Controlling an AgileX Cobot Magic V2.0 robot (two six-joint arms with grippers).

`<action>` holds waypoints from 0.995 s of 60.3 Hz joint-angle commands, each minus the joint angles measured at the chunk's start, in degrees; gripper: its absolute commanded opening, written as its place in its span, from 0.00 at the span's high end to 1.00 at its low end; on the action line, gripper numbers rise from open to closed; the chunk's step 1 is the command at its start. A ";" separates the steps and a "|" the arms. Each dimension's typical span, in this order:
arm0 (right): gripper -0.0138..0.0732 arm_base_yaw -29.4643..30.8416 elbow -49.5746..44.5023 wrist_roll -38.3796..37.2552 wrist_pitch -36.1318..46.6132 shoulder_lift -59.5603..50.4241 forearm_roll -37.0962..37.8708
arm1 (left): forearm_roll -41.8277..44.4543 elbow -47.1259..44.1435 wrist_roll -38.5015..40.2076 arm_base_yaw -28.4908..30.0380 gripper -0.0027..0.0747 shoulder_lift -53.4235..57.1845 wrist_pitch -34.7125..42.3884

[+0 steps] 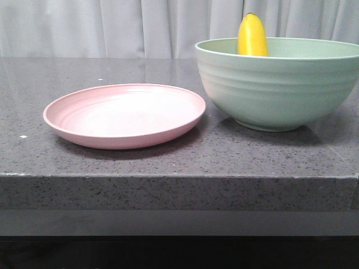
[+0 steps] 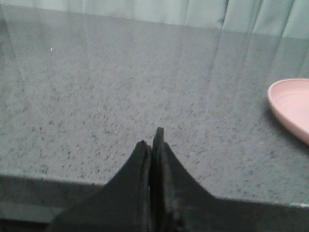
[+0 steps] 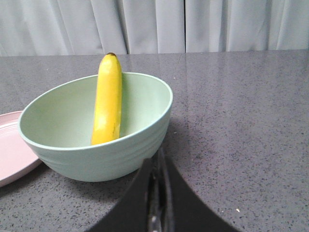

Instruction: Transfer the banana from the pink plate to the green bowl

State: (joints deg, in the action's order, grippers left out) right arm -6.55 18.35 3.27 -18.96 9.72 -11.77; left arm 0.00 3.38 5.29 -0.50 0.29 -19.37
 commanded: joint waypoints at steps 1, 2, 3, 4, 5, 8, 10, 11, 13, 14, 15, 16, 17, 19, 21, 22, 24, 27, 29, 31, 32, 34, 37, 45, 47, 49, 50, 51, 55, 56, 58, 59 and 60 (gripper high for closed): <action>0.90 -0.01 1.50 0.37 4.77 0.67 -0.08 | -0.86 -2.27 0.40 1.23 0.99 1.21 8.63; 0.90 -0.01 1.50 0.37 4.77 0.67 -0.08 | -0.84 -2.91 0.40 1.39 0.99 1.21 9.47; 0.90 -0.01 1.50 0.37 4.77 0.67 -0.08 | -1.03 -3.83 0.40 1.52 0.99 1.21 10.72; 0.90 -0.01 1.50 0.37 4.77 0.67 -0.08 | -1.18 -4.27 0.40 1.52 0.99 1.21 11.57; 0.90 -0.01 1.50 0.37 4.77 0.67 -0.08 | -1.30 -4.27 0.40 1.52 0.99 1.21 11.48; 0.90 -0.01 1.50 0.37 4.70 0.67 -0.08 | -1.30 -3.73 0.40 1.52 0.99 1.21 9.39; 0.90 -0.01 1.50 0.37 4.70 0.67 -0.08 | -1.30 -3.87 0.40 1.52 0.99 1.21 9.95; 0.90 -0.01 1.50 0.37 4.70 0.67 -0.08 | -1.30 -3.88 0.40 1.52 0.99 1.21 10.21; 0.90 -0.01 1.50 0.37 4.65 0.72 -0.08 | -1.30 -3.99 0.40 1.52 0.99 1.21 10.21; 0.90 -0.01 1.50 0.37 4.65 0.72 -0.08 | -1.30 -3.99 0.40 1.52 0.99 1.21 10.21; 0.90 -0.01 1.50 0.37 4.65 0.72 -0.08 | -1.30 -3.99 0.40 1.52 0.99 1.10 10.21; 0.90 -0.01 1.50 0.37 4.65 0.72 -0.08 | -1.30 -3.99 0.40 1.52 0.99 1.10 10.21; 0.90 -0.01 1.50 0.37 4.65 0.72 -0.08 | -1.30 -3.99 0.40 1.52 0.99 1.10 10.21; 0.90 -0.01 1.50 0.37 4.65 0.72 -0.08 | -1.30 -3.99 0.40 1.52 0.99 1.10 10.21; 0.90 -0.01 1.50 0.37 4.65 0.72 -0.08 | -1.30 -3.99 0.40 1.52 0.99 1.10 10.21; 0.90 -0.01 1.50 0.37 4.65 0.72 -0.08 | -1.30 -3.99 0.40 1.52 0.99 1.10 10.21; 0.90 -0.01 1.50 0.37 4.65 0.72 -0.08 | -1.30 -3.99 0.40 1.52 0.99 1.10 10.21; 0.90 -0.01 1.50 0.37 4.65 0.72 -0.08 | -1.30 -3.99 0.40 1.52 0.99 1.10 10.21; 0.90 -0.01 1.50 0.37 4.65 0.72 -0.08 | -1.30 -3.99 0.40 1.52 0.99 1.10 10.21; 0.90 -0.01 1.50 0.37 4.65 0.72 -0.08 | -1.30 -3.99 0.40 1.52 0.99 1.10 10.21; 0.90 -0.01 1.50 0.37 4.65 0.72 -0.08 | -1.30 -3.99 0.40 1.52 0.99 1.10 10.21; 0.90 -0.01 1.50 0.37 4.65 0.72 -0.08 | -1.30 -3.99 0.40 1.52 0.99 1.10 10.21; 0.90 -0.01 1.50 0.37 4.65 0.72 -0.08 | -1.30 -3.99 0.40 1.52 0.99 1.10 10.21; 0.90 -0.01 1.50 0.37 4.65 0.72 -0.08 | -1.30 -3.99 0.40 1.52 0.99 1.10 10.21; 0.90 -0.01 1.50 0.37 4.65 0.72 -0.08 | -1.30 -3.99 0.40 1.52 0.99 1.10 10.21; 0.90 -0.01 1.50 0.37 4.65 0.72 -0.08 | -1.30 -3.99 0.40 1.52 0.99 1.10 10.21; 0.90 -0.01 1.50 0.37 4.65 0.72 -0.08 | -1.30 -3.99 0.40 1.52 0.99 1.10 10.21; 0.90 -0.01 1.50 0.37 4.65 0.72 -0.08 | -1.30 -3.99 0.40 1.52 0.99 1.10 10.21; 0.90 -0.01 1.50 0.37 4.65 0.72 -0.08 | -1.30 -3.99 0.40 1.52 0.99 1.10 10.21; 0.90 -0.01 1.50 0.37 4.65 0.72 -0.08 | -1.30 -3.99 0.40 1.52 0.99 1.10 10.21; 0.90 -0.01 1.50 0.37 4.65 0.72 -0.08 | -1.30 -3.99 0.40 1.52 0.99 1.10 10.21; 0.90 -0.01 1.50 0.37 4.65 0.72 -0.08 | -1.30 -3.99 0.40 1.52 0.99 1.10 10.21; 0.90 -0.01 1.50 0.37 4.65 0.72 -0.08 | -1.30 -3.99 0.40 1.52 0.99 1.10 10.21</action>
State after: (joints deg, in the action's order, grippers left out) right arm -6.55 18.26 3.27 -18.85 9.72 -11.77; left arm -0.85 -0.48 5.29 0.82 0.29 -14.25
